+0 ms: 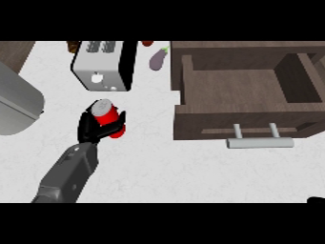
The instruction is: Pick up the can, place it into the drawer and close the drawer
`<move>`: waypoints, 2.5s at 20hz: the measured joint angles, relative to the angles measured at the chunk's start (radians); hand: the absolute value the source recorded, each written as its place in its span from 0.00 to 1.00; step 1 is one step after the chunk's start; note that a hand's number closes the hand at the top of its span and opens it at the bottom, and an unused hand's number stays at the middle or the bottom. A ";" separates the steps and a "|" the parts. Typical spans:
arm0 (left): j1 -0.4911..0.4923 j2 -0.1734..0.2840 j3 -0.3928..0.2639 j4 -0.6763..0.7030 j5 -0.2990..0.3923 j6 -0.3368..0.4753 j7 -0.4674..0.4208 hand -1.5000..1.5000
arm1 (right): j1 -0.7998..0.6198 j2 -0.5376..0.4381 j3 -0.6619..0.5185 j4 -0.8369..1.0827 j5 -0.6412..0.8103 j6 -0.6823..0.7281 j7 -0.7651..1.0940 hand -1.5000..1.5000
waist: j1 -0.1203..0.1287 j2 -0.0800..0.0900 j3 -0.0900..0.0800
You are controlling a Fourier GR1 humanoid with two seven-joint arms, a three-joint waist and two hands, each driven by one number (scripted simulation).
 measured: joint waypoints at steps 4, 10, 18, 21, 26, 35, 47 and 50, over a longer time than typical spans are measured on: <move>-0.008 0.001 -0.026 -0.010 -0.025 -0.077 0.005 1.00 | -0.030 -0.008 -0.006 0.010 0.006 -0.013 0.013 0.00 | 0.004 -0.001 0.000; -0.030 -0.013 -0.046 -0.094 -0.037 -0.102 0.064 1.00 | -0.013 0.003 0.002 -0.015 0.027 -0.018 0.017 0.00 | 0.010 -0.004 0.001; -0.087 -0.055 -0.128 -0.328 -0.077 -0.018 0.284 1.00 | -0.020 -0.004 -0.009 -0.032 0.036 -0.027 0.037 0.00 | 0.023 -0.011 0.002; -0.115 -0.067 -0.166 -0.432 -0.075 0.019 0.399 1.00 | -0.037 -0.009 -0.010 -0.028 0.042 -0.035 0.050 0.00 | 0.024 -0.011 0.002; -0.172 -0.083 -0.202 -0.604 -0.072 0.085 0.589 1.00 | -0.030 -0.004 -0.004 -0.037 0.051 -0.034 0.049 0.00 | 0.022 -0.011 0.002; -0.366 -0.092 -0.242 -0.680 -0.098 0.198 0.818 1.00 | -0.041 0.001 0.008 -0.048 0.061 -0.041 0.068 0.00 | 0.010 -0.006 0.001; -0.685 -0.095 -0.273 -0.450 -0.044 0.292 0.903 1.00 | -0.064 -0.008 -0.002 -0.030 0.044 -0.037 0.058 0.00 | -0.015 0.000 0.002; -0.744 -0.095 -0.289 -0.374 -0.018 0.304 0.889 1.00 | -0.071 -0.009 -0.001 -0.029 0.047 -0.039 0.058 0.00 | -0.022 0.002 0.002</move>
